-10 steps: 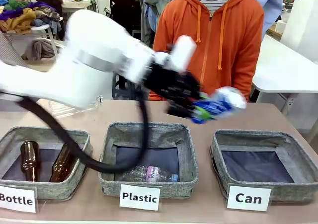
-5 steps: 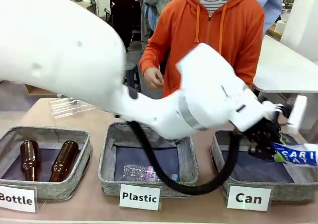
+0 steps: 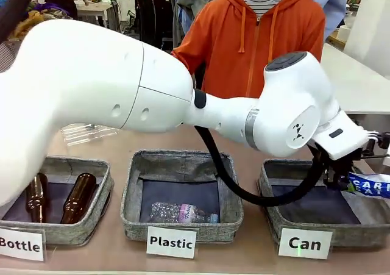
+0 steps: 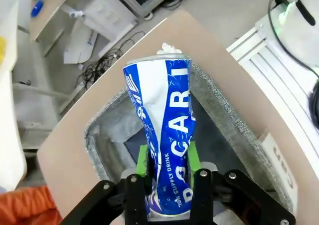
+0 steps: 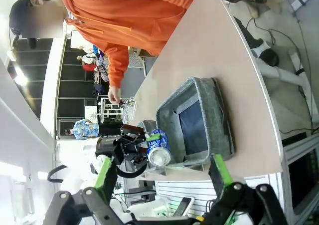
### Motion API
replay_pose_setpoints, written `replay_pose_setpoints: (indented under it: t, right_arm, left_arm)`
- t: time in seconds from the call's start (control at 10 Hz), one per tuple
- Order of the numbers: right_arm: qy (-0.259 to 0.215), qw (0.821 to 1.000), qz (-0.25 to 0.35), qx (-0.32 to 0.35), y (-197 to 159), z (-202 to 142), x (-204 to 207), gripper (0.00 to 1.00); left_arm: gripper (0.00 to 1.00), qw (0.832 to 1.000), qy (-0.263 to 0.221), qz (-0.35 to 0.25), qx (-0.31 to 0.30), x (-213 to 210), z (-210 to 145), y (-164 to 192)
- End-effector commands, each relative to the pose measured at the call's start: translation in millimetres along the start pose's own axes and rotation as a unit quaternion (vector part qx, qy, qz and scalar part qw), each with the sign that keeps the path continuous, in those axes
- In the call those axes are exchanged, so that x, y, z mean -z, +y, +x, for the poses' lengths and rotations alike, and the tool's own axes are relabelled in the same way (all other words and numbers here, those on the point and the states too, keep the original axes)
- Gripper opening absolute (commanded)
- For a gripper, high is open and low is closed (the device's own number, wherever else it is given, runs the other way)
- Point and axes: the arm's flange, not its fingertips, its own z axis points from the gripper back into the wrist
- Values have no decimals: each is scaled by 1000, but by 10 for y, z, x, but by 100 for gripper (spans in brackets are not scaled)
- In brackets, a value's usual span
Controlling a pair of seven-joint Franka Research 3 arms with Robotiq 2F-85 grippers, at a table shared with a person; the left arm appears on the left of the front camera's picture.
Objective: Sort the can waste into the basket.
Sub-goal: Pick up the can waste from the table and place it in the right Fabric basket.
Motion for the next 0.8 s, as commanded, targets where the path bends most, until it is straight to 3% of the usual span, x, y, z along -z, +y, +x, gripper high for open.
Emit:
replay_pose_setpoints:
  t: [0.0, 0.1, 0.2, 0.7]
  right_arm:
    - [-8, 1000, -4, -1, 16, -32, 23, 100]
    - [-8, 1000, -4, -1, 16, -32, 23, 100]
    - [-8, 1000, -4, -1, 16, -32, 23, 100]
    - [0, 1000, 0, 0, -2, -1, 1, 100]
  left_arm:
    - [92, 1000, -3, -19, -7, 27, 45, 102]
    - [92, 1000, -5, -23, -10, 14, 40, 103]
    - [100, 1000, -4, -21, -11, 8, 44, 102]
    - [100, 999, -3, -26, -28, -100, -13, 69]
